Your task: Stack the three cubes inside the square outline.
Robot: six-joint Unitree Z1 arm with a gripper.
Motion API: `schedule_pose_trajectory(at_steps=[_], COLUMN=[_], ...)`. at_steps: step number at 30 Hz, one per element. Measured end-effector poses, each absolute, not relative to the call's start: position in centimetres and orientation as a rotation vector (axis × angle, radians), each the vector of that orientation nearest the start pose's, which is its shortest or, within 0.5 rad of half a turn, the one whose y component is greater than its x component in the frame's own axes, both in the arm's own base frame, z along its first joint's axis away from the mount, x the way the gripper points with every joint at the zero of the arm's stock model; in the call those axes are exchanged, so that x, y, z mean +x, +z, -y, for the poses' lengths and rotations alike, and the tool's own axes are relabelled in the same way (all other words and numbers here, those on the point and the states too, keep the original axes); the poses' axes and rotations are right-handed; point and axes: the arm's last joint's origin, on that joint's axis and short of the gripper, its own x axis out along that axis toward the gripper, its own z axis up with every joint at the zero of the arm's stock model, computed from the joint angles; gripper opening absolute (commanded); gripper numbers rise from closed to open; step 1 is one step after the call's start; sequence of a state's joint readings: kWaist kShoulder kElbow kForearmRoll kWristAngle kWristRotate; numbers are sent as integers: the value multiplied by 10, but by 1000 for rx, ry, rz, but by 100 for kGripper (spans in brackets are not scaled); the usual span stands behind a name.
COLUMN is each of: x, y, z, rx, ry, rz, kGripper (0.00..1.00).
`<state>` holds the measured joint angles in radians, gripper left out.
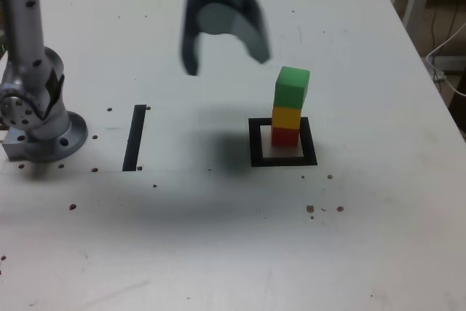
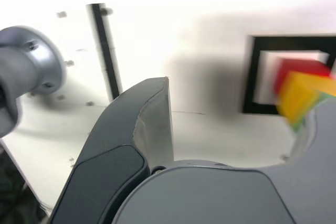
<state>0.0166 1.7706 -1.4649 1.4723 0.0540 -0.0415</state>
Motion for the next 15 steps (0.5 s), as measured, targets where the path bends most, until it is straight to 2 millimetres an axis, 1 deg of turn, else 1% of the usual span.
schedule_pose_trajectory(at_steps=[6,9,15], x=[239,231,205], y=[312,310,288], z=[-19,-21,-18], rx=[-40,-42,-32], ry=[93,73,-22], rz=[-1800,-1798,-1796], kGripper=[100,100,100])
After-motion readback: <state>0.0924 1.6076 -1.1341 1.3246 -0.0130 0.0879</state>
